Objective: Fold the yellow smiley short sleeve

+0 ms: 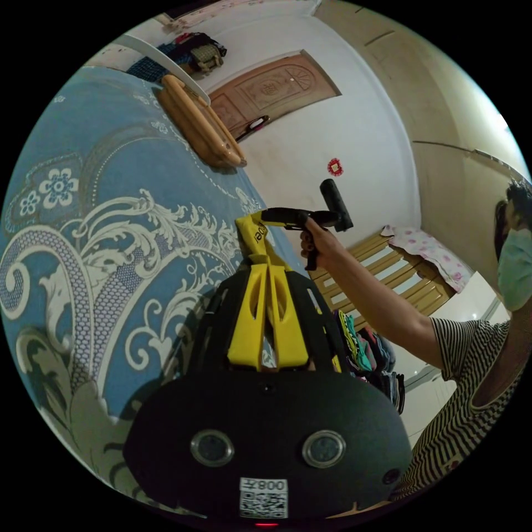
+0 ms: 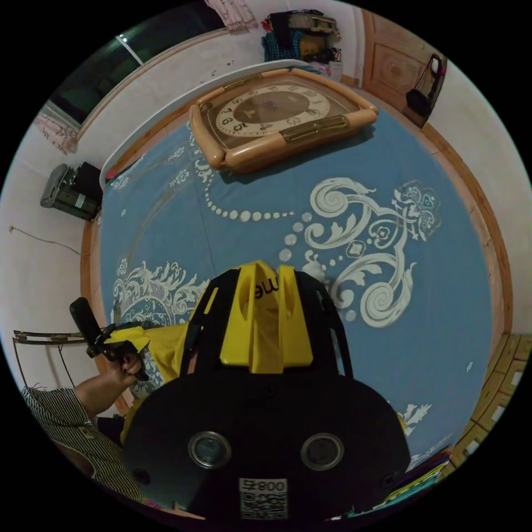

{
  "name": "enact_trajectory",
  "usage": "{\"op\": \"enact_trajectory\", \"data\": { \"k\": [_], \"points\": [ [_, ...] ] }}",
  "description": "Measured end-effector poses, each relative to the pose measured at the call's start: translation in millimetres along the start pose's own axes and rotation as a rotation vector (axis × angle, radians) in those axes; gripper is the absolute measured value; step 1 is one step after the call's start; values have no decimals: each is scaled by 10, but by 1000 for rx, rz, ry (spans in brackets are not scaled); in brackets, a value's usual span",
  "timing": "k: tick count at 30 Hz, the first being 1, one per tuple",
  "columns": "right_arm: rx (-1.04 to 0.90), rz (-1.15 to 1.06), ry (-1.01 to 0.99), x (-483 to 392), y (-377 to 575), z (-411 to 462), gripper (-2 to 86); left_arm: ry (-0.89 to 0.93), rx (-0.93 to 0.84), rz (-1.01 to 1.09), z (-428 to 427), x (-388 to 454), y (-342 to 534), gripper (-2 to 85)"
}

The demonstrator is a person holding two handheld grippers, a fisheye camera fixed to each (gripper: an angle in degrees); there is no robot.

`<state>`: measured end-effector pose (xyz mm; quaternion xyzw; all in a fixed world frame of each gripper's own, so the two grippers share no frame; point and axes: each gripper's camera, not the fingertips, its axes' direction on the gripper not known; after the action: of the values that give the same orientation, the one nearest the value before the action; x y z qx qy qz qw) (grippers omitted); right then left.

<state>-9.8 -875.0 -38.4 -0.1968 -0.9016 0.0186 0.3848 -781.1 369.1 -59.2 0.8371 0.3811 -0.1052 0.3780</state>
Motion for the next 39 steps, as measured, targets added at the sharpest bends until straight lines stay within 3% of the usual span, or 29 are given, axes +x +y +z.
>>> {"op": "enact_trajectory", "data": {
  "k": [8, 19, 24, 27, 32, 36, 39],
  "points": [
    [-77, -8, 72, 200, -378, 223, 47, 0, -2, -2, -113, 195, 88, 1],
    [72, 32, -104, 724, -177, -475, 15, -7, -71, -3, 138, 572, 391, 3],
    [151, 25, -198, 1023, 207, -973, 15, 153, -119, 156, 275, 1220, 563, 4],
    [229, 0, -281, 1301, 629, -1309, 16, 176, -221, 363, 467, 1839, 800, 4],
    [209, 146, -294, 1963, 1516, -1533, 22, 38, -609, 651, 1319, 2501, 1601, 5],
    [130, 390, -355, 2474, 2205, -1517, 28, -32, -783, 700, 1809, 2642, 2073, 7],
    [187, 407, -412, 2518, 2437, -1670, 36, -66, -820, 710, 2040, 2733, 2289, 11]
  ]
}}
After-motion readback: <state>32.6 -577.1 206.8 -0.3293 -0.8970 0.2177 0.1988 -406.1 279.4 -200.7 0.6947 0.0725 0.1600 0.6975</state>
